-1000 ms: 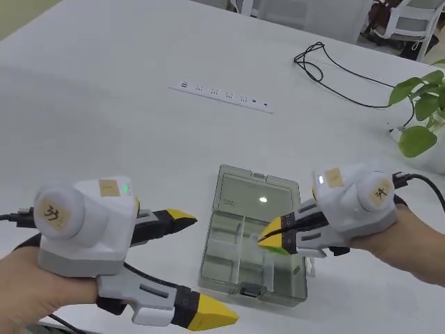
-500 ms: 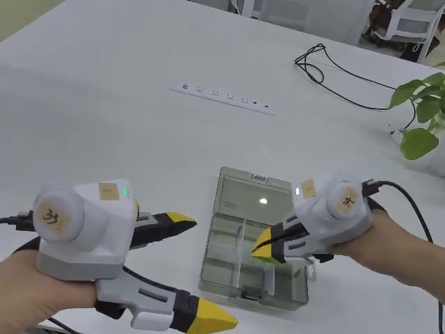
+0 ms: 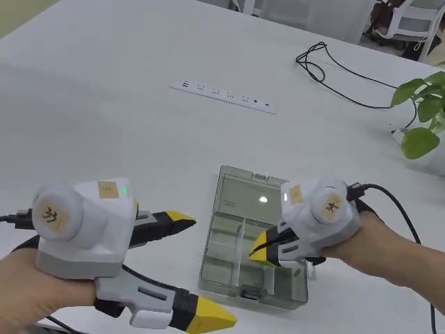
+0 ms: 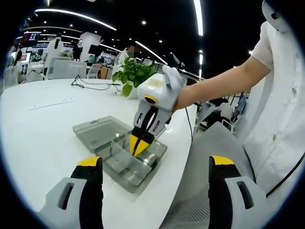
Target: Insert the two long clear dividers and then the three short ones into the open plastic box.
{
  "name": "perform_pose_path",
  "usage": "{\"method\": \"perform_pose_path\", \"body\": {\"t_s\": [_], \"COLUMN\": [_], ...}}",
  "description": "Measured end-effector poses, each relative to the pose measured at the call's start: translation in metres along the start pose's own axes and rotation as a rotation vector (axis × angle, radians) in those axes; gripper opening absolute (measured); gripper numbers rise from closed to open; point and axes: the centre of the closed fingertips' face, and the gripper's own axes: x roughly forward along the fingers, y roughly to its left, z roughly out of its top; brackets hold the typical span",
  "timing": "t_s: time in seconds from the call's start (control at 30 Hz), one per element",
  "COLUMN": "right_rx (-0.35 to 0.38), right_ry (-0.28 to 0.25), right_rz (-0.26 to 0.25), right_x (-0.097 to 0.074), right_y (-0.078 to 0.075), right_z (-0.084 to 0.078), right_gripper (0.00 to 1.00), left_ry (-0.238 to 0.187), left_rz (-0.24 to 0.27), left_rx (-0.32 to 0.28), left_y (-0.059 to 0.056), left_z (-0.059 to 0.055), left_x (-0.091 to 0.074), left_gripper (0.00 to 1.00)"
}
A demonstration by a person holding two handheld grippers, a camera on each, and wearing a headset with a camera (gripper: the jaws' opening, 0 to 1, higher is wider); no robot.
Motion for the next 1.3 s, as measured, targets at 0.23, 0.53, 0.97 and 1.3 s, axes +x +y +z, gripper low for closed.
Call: {"method": "perform_pose_path", "body": {"t_s": [0.23,0.53,0.97,1.3], "right_rx": [-0.001,0.026,0.101,0.146], "right_ry": [0.008,-0.018,-0.117,-0.146], "right_rz": [-0.006,-0.026,-0.083,-0.128], "right_x": [0.0,-0.002,-0.037,-0.07], "right_y": [0.0,-0.003,-0.01,-0.005], "right_z": [-0.001,0.003,0.016,0.002], "right_gripper": [0.02,0.06,0.19,0.29], "left_ry": [0.002,0.01,0.017,0.019], "left_rz": [-0.003,0.002,0.01,0.013], "left_rx": [0.004,0.015,0.019,0.025], "left_y": [-0.001,-0.001,-0.003,-0.004], "left_z": [0.001,0.003,0.001,0.001], "left_x": [0.001,-0.002,-0.006,-0.009], "left_gripper": [0.94,0.94,0.94,0.95]}}
